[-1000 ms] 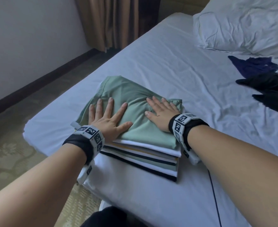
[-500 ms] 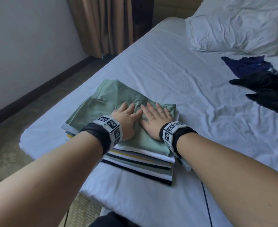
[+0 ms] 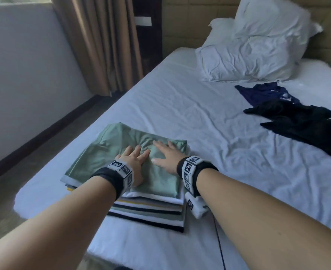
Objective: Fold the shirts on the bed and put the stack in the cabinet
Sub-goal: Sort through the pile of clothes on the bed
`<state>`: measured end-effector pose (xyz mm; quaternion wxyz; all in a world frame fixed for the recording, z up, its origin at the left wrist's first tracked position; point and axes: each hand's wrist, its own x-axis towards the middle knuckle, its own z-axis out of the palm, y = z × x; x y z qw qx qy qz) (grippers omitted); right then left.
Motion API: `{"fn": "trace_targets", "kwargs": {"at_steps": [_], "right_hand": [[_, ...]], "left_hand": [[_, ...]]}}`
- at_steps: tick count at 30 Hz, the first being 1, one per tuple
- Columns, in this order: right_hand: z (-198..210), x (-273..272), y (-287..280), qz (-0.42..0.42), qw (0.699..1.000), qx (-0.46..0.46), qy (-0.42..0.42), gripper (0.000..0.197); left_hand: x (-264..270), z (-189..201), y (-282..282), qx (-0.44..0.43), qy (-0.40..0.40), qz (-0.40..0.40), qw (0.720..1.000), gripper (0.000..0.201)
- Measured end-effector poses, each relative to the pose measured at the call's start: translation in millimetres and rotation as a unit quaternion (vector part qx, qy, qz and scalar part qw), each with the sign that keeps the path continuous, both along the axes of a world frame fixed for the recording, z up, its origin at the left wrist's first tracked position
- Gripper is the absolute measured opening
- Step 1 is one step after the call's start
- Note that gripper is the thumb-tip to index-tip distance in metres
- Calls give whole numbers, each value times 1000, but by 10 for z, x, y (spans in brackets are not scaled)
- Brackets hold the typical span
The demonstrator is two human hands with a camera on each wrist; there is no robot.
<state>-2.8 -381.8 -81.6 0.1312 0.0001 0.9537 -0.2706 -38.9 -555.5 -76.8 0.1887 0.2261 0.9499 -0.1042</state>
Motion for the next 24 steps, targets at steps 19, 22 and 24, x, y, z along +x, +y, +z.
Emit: {"fn": "trace_targets", "kwargs": {"at_steps": [19, 22, 24], "right_hand": [[-155, 2882, 3675, -310, 930, 65, -188, 48], [-114, 2684, 4094, -274, 931, 90, -223, 45], [-116, 2575, 4352, -281, 929, 83, -226, 33]], "left_hand": [[1743, -71, 4038, 183, -147, -142, 962, 97], [1685, -196, 4436, 90, -124, -140, 978, 118], [1637, -277, 4609, 0, -106, -164, 981, 121]]}}
